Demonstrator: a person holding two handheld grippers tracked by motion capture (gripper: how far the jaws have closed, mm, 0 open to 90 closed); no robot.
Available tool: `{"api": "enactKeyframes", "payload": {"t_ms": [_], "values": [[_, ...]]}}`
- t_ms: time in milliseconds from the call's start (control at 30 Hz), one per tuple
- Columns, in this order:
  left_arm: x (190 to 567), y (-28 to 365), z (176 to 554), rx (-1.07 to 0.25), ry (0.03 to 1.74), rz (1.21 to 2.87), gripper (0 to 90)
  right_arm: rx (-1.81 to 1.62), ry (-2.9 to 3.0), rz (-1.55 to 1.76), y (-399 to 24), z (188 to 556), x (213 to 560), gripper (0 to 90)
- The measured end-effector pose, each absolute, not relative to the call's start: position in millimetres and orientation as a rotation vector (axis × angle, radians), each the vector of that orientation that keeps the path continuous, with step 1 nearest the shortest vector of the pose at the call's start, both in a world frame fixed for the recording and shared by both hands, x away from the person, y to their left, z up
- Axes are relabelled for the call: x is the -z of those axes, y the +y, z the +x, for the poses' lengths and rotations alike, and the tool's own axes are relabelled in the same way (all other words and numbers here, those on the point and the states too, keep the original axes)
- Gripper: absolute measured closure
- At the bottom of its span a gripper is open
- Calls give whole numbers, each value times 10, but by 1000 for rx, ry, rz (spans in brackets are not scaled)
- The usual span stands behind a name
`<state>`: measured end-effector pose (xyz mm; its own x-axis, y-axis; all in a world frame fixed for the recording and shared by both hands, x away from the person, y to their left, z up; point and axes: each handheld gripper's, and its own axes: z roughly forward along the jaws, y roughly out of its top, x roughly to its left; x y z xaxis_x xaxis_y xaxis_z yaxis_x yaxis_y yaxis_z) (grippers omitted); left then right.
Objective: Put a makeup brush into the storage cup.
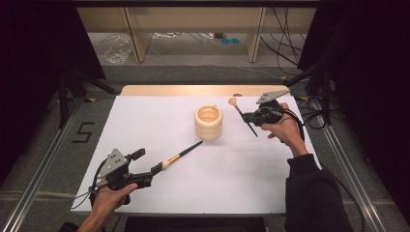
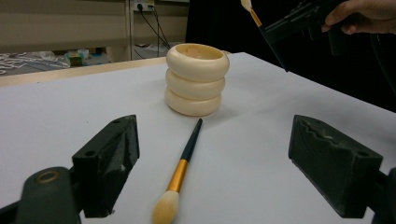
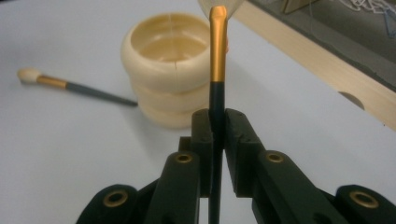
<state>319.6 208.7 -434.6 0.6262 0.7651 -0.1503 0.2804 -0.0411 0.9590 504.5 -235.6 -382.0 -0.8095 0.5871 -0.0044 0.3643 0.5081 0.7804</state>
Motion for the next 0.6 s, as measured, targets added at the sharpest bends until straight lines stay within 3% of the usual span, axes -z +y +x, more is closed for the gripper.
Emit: {"api": "enactKeyframes", "payload": {"t_ms": [600], "values": [[4347, 2089, 3200, -489, 889, 1614, 164, -1574, 2216, 840, -2226, 5138, 3657, 833]]}}
